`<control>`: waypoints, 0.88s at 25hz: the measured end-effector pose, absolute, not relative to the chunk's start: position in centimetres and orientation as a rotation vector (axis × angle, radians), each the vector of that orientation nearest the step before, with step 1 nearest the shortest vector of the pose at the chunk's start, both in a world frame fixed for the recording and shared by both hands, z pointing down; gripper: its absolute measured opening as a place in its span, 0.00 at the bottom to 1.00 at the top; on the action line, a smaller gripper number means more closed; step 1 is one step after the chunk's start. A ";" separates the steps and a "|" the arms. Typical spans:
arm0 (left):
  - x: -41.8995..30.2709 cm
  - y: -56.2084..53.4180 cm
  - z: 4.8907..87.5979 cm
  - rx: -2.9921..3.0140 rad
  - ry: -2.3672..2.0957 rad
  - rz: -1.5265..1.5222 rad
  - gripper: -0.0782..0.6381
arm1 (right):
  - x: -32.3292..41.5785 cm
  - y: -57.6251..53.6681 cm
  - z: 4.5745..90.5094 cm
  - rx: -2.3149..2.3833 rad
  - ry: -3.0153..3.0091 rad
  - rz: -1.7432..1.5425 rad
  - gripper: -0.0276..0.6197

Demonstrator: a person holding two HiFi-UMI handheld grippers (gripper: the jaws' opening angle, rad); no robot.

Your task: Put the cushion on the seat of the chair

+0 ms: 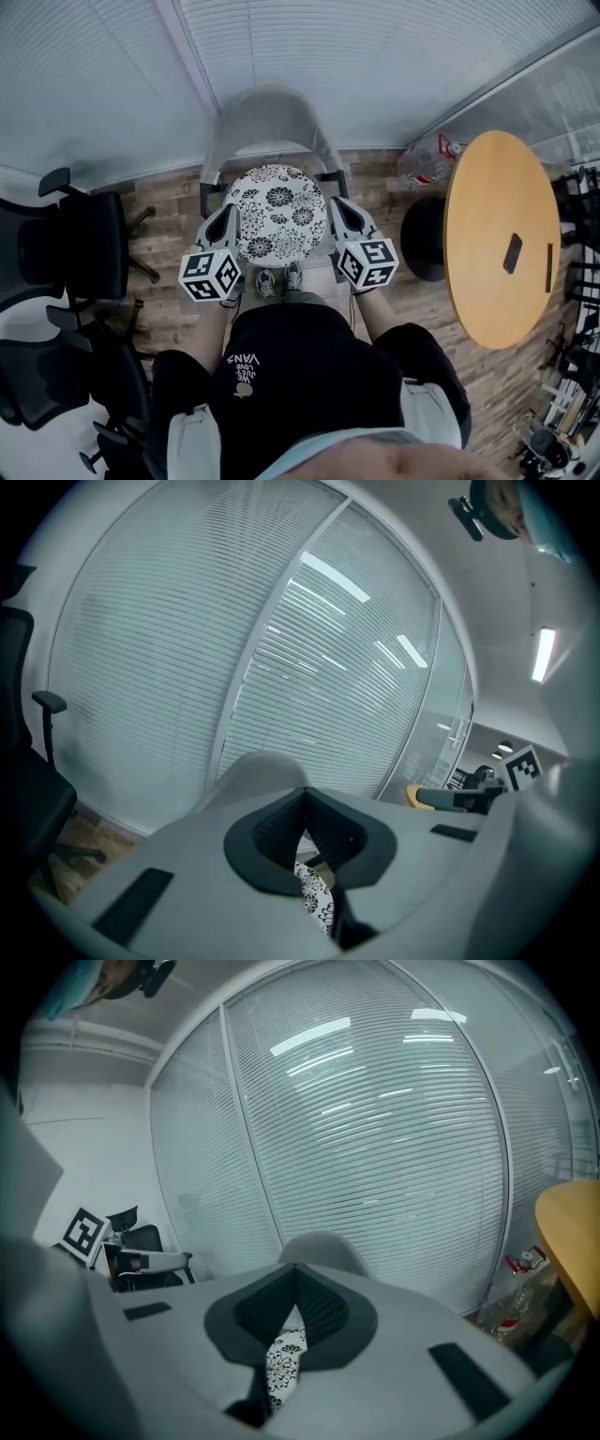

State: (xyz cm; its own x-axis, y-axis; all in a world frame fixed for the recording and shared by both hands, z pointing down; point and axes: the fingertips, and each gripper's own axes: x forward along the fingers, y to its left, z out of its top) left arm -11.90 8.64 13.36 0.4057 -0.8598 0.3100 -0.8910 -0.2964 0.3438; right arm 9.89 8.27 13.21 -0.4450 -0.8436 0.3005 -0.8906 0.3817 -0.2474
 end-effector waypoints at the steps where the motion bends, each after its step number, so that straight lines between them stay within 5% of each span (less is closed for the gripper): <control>1: -11.8 8.7 13.0 2.215 -1.495 0.083 0.12 | 9.9 8.3 12.8 1.585 -2.512 0.562 0.07; 22: -11.3 9.6 5.4 2.374 -1.565 -0.015 0.12 | 11.2 8.6 6.0 1.678 -2.631 0.431 0.07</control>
